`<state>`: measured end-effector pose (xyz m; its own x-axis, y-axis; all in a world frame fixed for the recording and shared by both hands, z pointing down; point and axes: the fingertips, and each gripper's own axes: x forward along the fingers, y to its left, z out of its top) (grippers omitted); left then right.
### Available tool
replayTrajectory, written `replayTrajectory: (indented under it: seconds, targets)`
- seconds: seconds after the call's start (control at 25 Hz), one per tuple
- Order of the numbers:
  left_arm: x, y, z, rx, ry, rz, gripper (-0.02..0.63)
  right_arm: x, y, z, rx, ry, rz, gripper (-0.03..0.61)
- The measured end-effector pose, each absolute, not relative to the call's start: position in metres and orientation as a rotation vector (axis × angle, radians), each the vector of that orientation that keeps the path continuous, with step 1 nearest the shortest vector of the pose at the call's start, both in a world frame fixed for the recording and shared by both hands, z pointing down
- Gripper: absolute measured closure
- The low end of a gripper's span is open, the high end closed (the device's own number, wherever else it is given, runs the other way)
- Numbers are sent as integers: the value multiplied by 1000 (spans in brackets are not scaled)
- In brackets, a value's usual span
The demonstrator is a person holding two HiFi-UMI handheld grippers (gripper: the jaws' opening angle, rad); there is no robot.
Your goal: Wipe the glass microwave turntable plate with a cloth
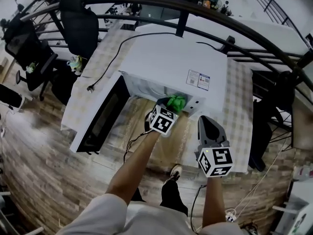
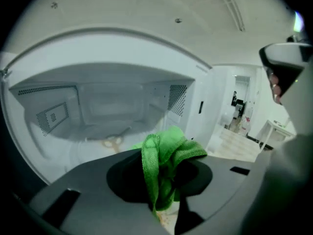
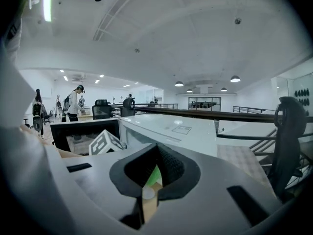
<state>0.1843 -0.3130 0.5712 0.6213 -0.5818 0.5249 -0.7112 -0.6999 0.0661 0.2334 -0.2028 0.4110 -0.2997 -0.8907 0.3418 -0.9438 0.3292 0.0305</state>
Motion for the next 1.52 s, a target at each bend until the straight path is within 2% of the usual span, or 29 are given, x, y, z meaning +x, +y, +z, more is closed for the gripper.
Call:
replayTrajectory:
  seconds: [0.36, 0.84, 1.16, 1.52]
  targets:
    - [129, -249, 444, 2759, -1094, 481, 491, 239, -188, 324, 1649, -2326, 120, 565]
    - [34, -232, 277, 2831, -1450, 212, 491, 182, -189, 253, 1538, -2422, -147, 565]
    - [7, -219, 230, 2897, -1556, 144, 491, 162, -191, 222, 1523, -2454, -229, 565]
    - [2, -209, 224, 2925, -1536, 120, 491, 158, -189, 223, 1531, -2424, -241, 566]
